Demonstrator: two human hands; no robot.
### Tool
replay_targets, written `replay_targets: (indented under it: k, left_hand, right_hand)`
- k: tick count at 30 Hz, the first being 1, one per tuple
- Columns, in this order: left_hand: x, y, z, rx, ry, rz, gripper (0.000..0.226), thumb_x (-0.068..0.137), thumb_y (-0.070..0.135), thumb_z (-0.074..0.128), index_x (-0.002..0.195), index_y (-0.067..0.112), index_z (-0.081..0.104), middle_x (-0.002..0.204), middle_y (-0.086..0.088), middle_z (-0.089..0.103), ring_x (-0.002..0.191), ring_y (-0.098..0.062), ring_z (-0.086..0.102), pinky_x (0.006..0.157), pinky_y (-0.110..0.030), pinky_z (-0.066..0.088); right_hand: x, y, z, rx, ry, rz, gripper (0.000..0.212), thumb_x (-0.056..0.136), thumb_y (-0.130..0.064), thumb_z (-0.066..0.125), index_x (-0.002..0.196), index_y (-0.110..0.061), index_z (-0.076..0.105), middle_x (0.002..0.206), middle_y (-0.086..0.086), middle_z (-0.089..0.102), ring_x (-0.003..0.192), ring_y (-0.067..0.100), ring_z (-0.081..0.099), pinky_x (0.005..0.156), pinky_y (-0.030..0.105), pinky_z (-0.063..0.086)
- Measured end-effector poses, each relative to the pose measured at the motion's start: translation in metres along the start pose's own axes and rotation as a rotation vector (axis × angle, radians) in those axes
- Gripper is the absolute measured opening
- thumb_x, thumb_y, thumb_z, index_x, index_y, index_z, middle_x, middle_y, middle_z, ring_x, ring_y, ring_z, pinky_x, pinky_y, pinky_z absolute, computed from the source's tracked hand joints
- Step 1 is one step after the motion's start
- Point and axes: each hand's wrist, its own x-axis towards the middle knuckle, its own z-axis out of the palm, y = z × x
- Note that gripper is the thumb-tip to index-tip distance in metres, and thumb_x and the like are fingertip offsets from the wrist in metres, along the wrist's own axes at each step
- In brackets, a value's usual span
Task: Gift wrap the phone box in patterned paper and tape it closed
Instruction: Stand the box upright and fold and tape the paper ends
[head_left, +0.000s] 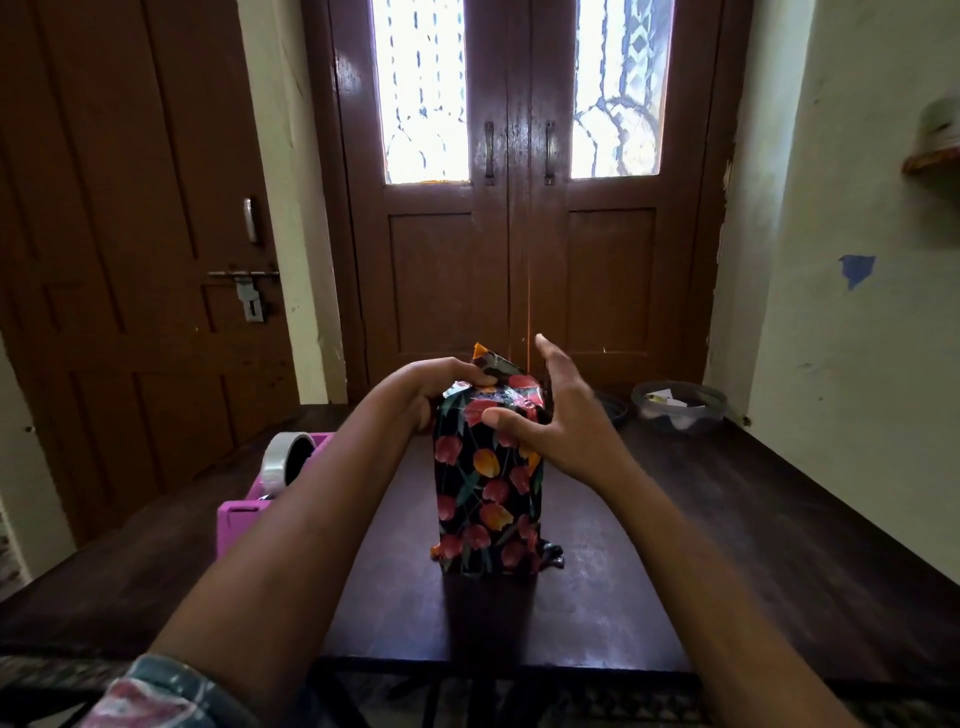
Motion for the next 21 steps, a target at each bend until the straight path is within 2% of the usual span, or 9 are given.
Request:
replay_targets:
  k: [1, 3, 5, 7, 12, 14, 17, 19, 21]
  left_hand:
    - [-0.002, 0.0, 0.0, 0.015, -0.01, 0.0, 0.031, 0.09, 0.027, 0.055, 0.112, 0.006, 0.054, 0.092, -0.011, 0.063, 0.077, -0.023, 0.062, 0.069, -0.033, 0.05]
    - [-0.006, -0.001, -0.001, 0.025, -0.014, 0.019, 0.04, 0.083, 0.03, 0.062, 0.114, 0.004, 0.056, 0.094, -0.013, 0.064, 0.078, -0.024, 0.063, 0.071, -0.034, 0.051]
    - [-0.007, -0.006, -0.004, 0.016, -0.008, 0.053, 0.063, 0.069, 0.034, 0.074, 0.12, 0.002, 0.056, 0.101, -0.014, 0.064, 0.083, -0.026, 0.063, 0.084, -0.039, 0.051]
    - [-0.004, -0.008, -0.008, 0.037, 0.012, 0.073, 0.076, 0.06, 0.035, 0.079, 0.124, 0.001, 0.056, 0.109, -0.015, 0.063, 0.09, -0.028, 0.063, 0.096, -0.043, 0.045]
    - [-0.001, -0.008, -0.009, 0.083, 0.126, 0.074, 0.065, 0.063, 0.034, 0.073, 0.119, 0.004, 0.06, 0.119, -0.016, 0.064, 0.105, -0.032, 0.062, 0.1, -0.047, 0.044]
    - [-0.011, -0.008, -0.002, 0.06, 0.163, 0.122, 0.044, 0.078, 0.029, 0.069, 0.113, 0.004, 0.062, 0.109, -0.015, 0.067, 0.095, -0.029, 0.065, 0.094, -0.043, 0.049]
    - [-0.018, -0.019, -0.005, -0.047, 0.201, 0.232, 0.016, 0.091, 0.017, 0.057, 0.103, 0.011, 0.066, 0.091, -0.007, 0.067, 0.076, -0.015, 0.061, 0.07, -0.029, 0.051]
    - [-0.023, -0.033, -0.016, -0.084, 0.27, 0.283, 0.012, 0.092, 0.012, 0.055, 0.094, 0.015, 0.066, 0.084, -0.005, 0.064, 0.069, -0.011, 0.058, 0.06, -0.023, 0.047]
    - [-0.03, -0.047, -0.03, -0.064, 0.349, 0.295, 0.012, 0.092, 0.009, 0.053, 0.095, 0.013, 0.065, 0.083, -0.006, 0.062, 0.066, -0.011, 0.055, 0.052, -0.019, 0.044]
  right_hand:
    - [0.001, -0.003, 0.0, -0.056, 0.066, -0.075, 0.095, 0.073, -0.057, 0.066, 0.147, -0.015, 0.021, 0.152, 0.001, 0.028, 0.136, 0.014, 0.029, 0.102, 0.021, 0.025]
    - [0.004, -0.007, 0.002, -0.145, 0.091, -0.161, 0.079, 0.078, -0.054, 0.063, 0.141, -0.015, 0.036, 0.144, 0.001, 0.042, 0.13, 0.014, 0.041, 0.101, 0.023, 0.034]
    - [0.005, -0.006, 0.006, -0.238, 0.061, -0.179, 0.071, 0.082, -0.058, 0.051, 0.138, -0.015, 0.042, 0.141, 0.001, 0.047, 0.128, 0.015, 0.045, 0.102, 0.03, 0.04]
    - [0.001, -0.005, 0.012, -0.294, 0.038, -0.172, 0.072, 0.083, -0.061, 0.037, 0.139, -0.015, 0.043, 0.144, 0.0, 0.043, 0.132, 0.014, 0.04, 0.105, 0.033, 0.038]
    - [-0.001, -0.006, 0.012, -0.372, 0.058, -0.168, 0.066, 0.087, -0.059, 0.033, 0.135, -0.016, 0.049, 0.143, -0.001, 0.044, 0.134, 0.013, 0.038, 0.105, 0.029, 0.035]
    - [0.0, -0.006, 0.01, -0.396, 0.046, -0.165, 0.059, 0.091, -0.055, 0.037, 0.134, -0.017, 0.05, 0.143, -0.001, 0.045, 0.133, 0.013, 0.038, 0.104, 0.029, 0.035]
    - [0.002, -0.005, 0.006, -0.411, 0.021, -0.141, 0.054, 0.093, -0.052, 0.04, 0.134, -0.019, 0.05, 0.142, 0.0, 0.046, 0.132, 0.013, 0.04, 0.102, 0.031, 0.037]
    - [0.004, -0.005, 0.005, -0.408, 0.01, -0.122, 0.053, 0.093, -0.052, 0.041, 0.133, -0.019, 0.051, 0.142, 0.0, 0.046, 0.131, 0.014, 0.042, 0.1, 0.031, 0.038]
    - [0.006, -0.006, 0.006, -0.419, 0.009, -0.114, 0.054, 0.092, -0.052, 0.043, 0.133, -0.018, 0.051, 0.141, 0.001, 0.047, 0.13, 0.015, 0.043, 0.099, 0.031, 0.039]
